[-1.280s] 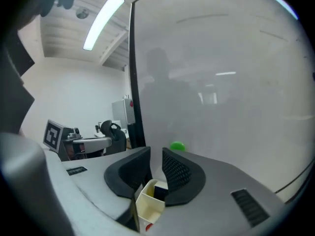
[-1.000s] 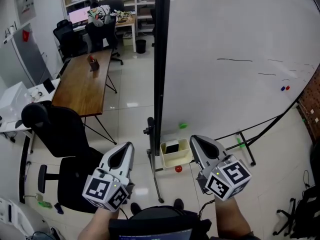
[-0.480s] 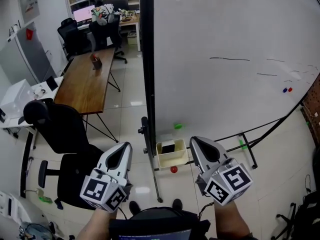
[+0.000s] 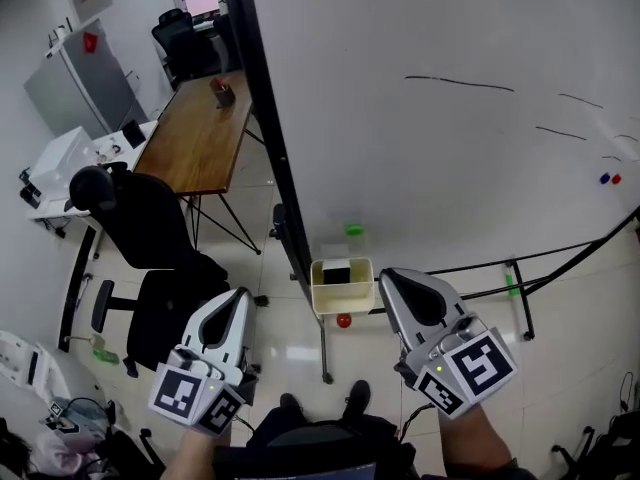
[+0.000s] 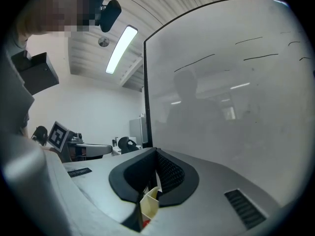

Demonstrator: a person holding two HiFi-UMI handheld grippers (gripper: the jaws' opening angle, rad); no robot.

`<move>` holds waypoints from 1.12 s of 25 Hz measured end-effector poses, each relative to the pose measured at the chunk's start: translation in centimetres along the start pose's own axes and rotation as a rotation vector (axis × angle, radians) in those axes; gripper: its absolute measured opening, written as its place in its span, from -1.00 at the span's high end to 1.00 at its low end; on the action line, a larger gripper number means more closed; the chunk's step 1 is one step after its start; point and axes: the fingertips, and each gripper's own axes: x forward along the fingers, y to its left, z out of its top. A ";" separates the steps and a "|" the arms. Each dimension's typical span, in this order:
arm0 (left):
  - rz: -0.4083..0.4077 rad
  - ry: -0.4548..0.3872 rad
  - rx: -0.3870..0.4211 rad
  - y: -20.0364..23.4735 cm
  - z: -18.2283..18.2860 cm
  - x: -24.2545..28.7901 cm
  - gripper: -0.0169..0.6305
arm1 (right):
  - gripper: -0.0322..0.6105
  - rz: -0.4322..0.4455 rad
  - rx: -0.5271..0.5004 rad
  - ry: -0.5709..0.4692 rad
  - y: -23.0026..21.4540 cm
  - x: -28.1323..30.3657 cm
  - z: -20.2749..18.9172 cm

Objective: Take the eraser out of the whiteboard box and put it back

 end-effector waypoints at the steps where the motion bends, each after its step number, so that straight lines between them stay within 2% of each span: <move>1: -0.001 -0.001 0.004 -0.2 0.1 -0.7 0.84 | 0.84 -0.002 0.007 -0.007 0.4 -0.3 0.2; 5: -0.040 -0.030 0.009 -0.6 0.5 -3.7 0.84 | 0.84 -0.030 0.012 -0.024 2.9 -1.6 0.6; 8: -0.069 -0.025 0.002 0.2 0.7 -6.6 0.84 | 0.84 -0.071 0.040 -0.028 5.8 -2.4 0.7; 11: -0.089 -0.043 0.013 1.3 1.0 -9.3 0.84 | 0.84 -0.118 0.021 -0.030 8.5 -3.4 0.7; 14: -0.124 -0.043 -0.014 1.8 0.2 -10.9 0.84 | 0.84 -0.170 0.038 -0.034 10.1 -4.8 0.5; 17: -0.161 -0.050 -0.031 1.6 0.0 -11.4 0.84 | 0.84 -0.224 0.013 -0.025 11.0 -6.5 0.3; 21: -0.189 -0.062 -0.046 -0.2 0.8 -12.8 0.84 | 0.84 -0.266 0.006 -0.047 11.9 -9.6 1.3; 25: -0.182 -0.086 -0.007 -3.2 1.9 -13.3 0.84 | 0.84 -0.245 0.005 -0.083 11.4 -12.5 2.2; 28: -0.175 -0.096 -0.003 -6.2 2.1 -13.0 0.84 | 0.84 -0.238 0.010 -0.072 10.1 -14.9 2.3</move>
